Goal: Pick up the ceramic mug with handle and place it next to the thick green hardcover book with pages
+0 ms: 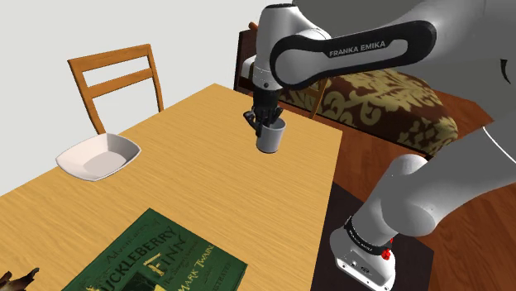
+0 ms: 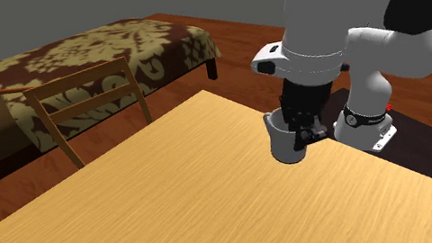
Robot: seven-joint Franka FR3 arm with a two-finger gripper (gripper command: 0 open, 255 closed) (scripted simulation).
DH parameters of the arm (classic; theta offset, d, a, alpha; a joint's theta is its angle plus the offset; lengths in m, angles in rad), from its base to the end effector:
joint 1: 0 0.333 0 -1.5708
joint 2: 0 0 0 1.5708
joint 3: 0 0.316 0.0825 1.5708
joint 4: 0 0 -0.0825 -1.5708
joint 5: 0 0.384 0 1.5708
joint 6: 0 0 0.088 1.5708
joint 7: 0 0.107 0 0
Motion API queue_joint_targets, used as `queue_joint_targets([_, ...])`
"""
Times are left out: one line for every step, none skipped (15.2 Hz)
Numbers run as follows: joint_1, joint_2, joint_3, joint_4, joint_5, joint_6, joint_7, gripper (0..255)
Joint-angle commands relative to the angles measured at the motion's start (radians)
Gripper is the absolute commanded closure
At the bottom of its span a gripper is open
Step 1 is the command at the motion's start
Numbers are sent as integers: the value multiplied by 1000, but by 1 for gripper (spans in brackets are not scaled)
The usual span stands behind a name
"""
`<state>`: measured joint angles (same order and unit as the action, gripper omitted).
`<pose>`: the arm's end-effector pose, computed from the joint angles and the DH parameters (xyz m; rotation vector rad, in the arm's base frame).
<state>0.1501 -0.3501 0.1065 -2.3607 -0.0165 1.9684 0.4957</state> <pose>0.4209 0.1112 0.4578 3.0553 -0.3678 -0.0344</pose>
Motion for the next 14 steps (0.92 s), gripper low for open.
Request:
queue_joint_targets([18, -63, 20, -54, 17, -9, 28, 255])
queue_joint_targets([29, -91, 32, -77, 26, -15, 44, 255])
queue_joint_targets([40, -119, 44, -99, 37, -21, 60, 255])
queue_joint_targets([52, -147, 57, -120, 48, -28, 77, 255])
queue_joint_targets([64, -174, 70, -139, 60, -35, 94, 255])
queue_joint_targets([77, -200, 83, -158, 73, -43, 111, 255])
queue_joint_targets([90, -226, 97, -175, 86, -52, 128, 255])
queue_joint_targets([104, -251, 111, -191, 100, -61, 146, 255])
queue_joint_targets([118, -276, 126, -206, 115, -70, 165, 255])
queue_joint_targets([133, -299, 141, -220, 130, -79, 184, 255])
queue_joint_targets([148, -322, 156, -232, 145, -89, 203, 255])
queue_joint_targets([164, -344, 172, -243, 161, -99, 223, 255])
queue_joint_targets([180, -365, 188, -253, 177, -109, 244, 255])
queue_joint_targets([197, -385, 204, -262, 194, -120, 265, 255])
